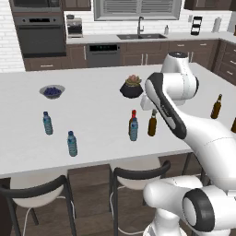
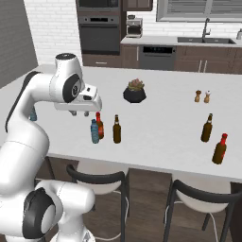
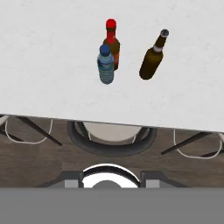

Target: Move the plastic bottles in the middle to the plastics group, and the glass bottles in the middle to the glass group.

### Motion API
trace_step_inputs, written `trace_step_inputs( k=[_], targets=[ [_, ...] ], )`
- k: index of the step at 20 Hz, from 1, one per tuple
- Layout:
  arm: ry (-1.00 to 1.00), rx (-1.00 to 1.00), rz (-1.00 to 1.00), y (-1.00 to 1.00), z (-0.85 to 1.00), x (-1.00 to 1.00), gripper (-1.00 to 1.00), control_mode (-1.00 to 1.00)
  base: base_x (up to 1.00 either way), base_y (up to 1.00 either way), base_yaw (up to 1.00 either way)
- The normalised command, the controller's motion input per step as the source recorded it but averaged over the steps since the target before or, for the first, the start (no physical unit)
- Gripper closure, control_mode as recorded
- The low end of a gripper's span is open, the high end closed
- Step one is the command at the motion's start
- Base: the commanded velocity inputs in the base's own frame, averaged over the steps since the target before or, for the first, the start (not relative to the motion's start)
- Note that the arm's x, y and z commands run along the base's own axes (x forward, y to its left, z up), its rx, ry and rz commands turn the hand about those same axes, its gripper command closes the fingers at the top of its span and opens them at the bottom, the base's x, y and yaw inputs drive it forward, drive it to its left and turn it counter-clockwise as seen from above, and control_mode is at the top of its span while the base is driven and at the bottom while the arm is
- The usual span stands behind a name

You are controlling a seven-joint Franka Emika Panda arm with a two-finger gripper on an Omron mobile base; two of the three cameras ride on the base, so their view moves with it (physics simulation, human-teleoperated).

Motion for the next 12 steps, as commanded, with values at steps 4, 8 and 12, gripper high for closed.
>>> trace_step_inputs(
  k=[4, 8, 12],
  targets=[
    [0.0, 0.0, 0.0, 0.0, 0.0, 0.0, -1.0, -1.0, 0.0, 0.0, 0.0],
    [0.0, 0.0, 0.0, 0.0, 0.0, 0.0, -1.0, -1.0, 0.0, 0.0, 0.0],
    [0.0, 0.0, 0.0, 0.1, -0.26, 0.01, -1.0, -1.0, 0.0, 0.0, 0.0]
  ],
)
